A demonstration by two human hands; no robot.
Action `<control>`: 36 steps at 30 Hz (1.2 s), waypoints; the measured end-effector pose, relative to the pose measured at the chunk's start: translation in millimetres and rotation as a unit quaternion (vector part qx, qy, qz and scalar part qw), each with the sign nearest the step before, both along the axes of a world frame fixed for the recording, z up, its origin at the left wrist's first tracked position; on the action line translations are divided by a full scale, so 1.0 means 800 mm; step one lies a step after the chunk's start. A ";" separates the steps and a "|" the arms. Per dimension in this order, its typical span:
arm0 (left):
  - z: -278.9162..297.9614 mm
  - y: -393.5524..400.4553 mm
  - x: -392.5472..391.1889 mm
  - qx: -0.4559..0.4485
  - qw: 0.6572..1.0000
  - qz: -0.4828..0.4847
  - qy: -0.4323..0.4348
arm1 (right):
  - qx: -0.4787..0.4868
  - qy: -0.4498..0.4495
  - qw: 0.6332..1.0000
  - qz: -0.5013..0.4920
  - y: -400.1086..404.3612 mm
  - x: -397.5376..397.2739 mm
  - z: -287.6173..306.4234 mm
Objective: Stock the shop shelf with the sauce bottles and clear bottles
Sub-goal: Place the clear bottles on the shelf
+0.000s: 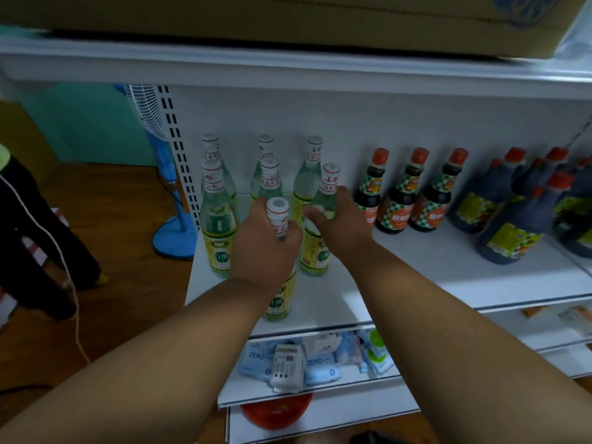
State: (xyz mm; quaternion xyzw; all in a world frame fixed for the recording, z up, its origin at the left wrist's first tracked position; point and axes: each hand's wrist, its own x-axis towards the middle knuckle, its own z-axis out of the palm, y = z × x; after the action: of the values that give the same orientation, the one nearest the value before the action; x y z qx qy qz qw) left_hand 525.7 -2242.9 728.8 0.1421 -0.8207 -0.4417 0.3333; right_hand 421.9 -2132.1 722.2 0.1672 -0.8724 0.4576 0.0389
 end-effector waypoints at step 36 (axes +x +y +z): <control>-0.026 -0.031 0.041 -0.004 0.995 -0.100 -0.029 | -0.027 -0.002 0.997 0.070 -0.005 0.122 -0.039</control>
State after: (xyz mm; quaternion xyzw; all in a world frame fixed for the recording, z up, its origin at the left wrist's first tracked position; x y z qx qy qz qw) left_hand 558.5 -2267.8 707.8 0.0710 -0.8422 -0.4648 0.2639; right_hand 519.9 -2135.9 691.2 0.2260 -0.8462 0.4825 0.0095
